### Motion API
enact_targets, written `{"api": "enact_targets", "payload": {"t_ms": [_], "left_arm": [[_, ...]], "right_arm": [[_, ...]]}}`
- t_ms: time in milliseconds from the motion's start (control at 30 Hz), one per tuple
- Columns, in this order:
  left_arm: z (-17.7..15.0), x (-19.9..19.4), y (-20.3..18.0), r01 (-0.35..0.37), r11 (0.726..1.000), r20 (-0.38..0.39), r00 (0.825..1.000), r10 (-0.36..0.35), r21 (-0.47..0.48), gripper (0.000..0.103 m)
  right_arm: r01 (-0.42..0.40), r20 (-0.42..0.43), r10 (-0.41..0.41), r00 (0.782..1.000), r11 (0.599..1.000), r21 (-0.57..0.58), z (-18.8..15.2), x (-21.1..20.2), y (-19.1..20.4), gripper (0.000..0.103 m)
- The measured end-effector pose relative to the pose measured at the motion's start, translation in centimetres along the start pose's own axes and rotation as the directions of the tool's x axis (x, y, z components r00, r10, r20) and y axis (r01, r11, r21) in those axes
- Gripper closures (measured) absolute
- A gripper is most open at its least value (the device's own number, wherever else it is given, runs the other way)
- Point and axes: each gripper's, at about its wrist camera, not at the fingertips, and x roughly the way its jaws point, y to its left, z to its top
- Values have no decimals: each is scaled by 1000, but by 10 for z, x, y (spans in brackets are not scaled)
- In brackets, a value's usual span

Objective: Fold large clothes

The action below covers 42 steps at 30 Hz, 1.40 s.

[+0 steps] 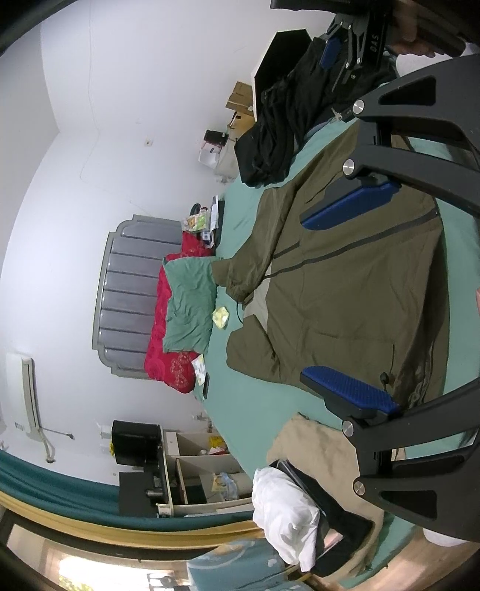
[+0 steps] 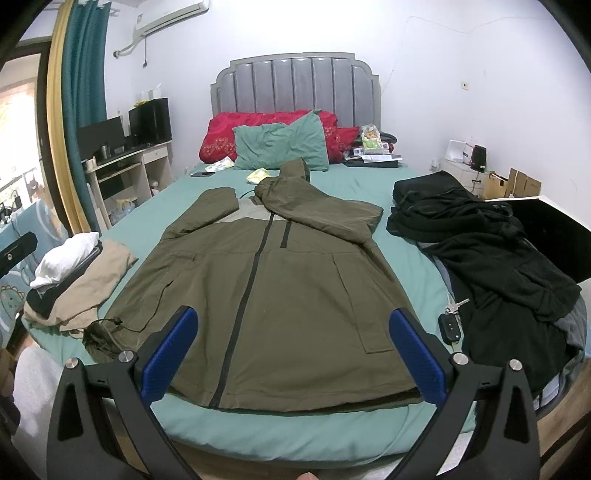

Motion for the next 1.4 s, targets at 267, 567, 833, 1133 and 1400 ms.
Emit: {"api": "enact_targets", "payload": {"t_ms": [267,567,833,1133,1400], "left_arm": [[0,2,-5,7,1000,-1,1000,-7,2,24],[0,3,-10,5,1000,1,1000,-5,3,24],[1,4,-10,7,1000,-1,1000,-7,3,24],[1,4,-11,6,1000,0,1000,-6,2,24],[1,3,-12,6,1000,1,1000,-6,0,24]], "right_arm": [[1,-2,-1,1000,1000,3,0,0,0,1],[0,-1,0,1000,1000,2,0,0,0,1],[0,-1,0,1000,1000,4,0,0,-1,1],[-1,-1,1,1000,1000,4,0,0,-1,1],[-1,-1,1,1000,1000,5,0,0,-1,1]]}}
